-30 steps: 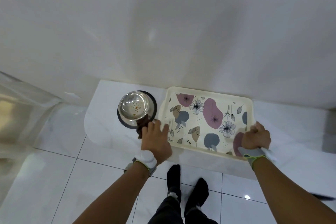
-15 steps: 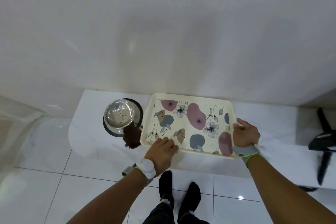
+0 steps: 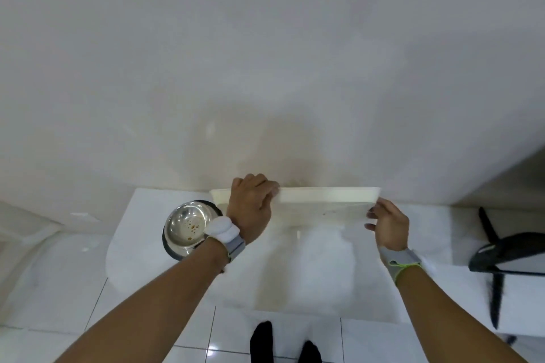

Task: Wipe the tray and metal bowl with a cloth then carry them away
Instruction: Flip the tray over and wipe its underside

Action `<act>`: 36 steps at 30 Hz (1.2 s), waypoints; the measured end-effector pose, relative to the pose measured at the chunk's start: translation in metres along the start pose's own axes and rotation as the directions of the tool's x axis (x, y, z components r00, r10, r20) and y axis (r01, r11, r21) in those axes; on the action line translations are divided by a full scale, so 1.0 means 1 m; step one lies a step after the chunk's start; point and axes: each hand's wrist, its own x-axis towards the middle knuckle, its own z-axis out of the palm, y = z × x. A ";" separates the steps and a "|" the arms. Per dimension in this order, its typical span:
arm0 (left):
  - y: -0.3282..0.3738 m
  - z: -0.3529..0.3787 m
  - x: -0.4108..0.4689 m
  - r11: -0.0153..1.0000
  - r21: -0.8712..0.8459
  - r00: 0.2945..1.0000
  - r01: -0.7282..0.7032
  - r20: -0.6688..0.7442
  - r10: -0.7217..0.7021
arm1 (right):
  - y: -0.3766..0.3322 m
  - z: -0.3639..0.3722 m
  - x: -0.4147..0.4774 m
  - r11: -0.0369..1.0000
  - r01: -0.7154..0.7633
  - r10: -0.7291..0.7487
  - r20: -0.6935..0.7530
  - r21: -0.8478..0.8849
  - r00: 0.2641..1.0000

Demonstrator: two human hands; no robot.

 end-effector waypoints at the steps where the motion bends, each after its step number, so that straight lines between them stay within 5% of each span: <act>1: -0.001 -0.003 0.011 0.999 -0.016 0.999 0.038 0.017 -0.037 | 0.001 0.004 0.002 0.995 0.058 -0.061 -0.038 -0.075 0.997; 7: -0.013 -0.011 0.065 0.940 -0.186 0.931 0.286 0.285 -0.227 | 0.000 0.022 0.000 0.982 0.146 -0.156 -0.081 -0.124 0.984; 14: -0.030 0.020 0.079 0.920 -0.106 0.826 0.377 0.488 -0.282 | 0.033 0.022 0.008 0.963 0.114 -0.165 -0.199 -0.245 0.966; 23: -0.052 0.079 0.039 0.972 0.224 0.750 0.077 0.629 -0.204 | 0.076 0.016 0.016 0.912 -0.062 -0.047 -0.255 -0.405 0.966; 31: -0.071 0.132 0.017 0.973 0.198 0.705 0.120 0.673 -0.224 | 0.117 0.019 0.031 0.853 -0.202 0.050 -0.311 -0.482 0.949; 36: -0.072 0.134 -0.001 0.980 0.153 0.754 0.131 0.626 -0.198 | 0.126 0.024 0.037 0.829 -0.277 0.091 -0.372 -0.485 0.924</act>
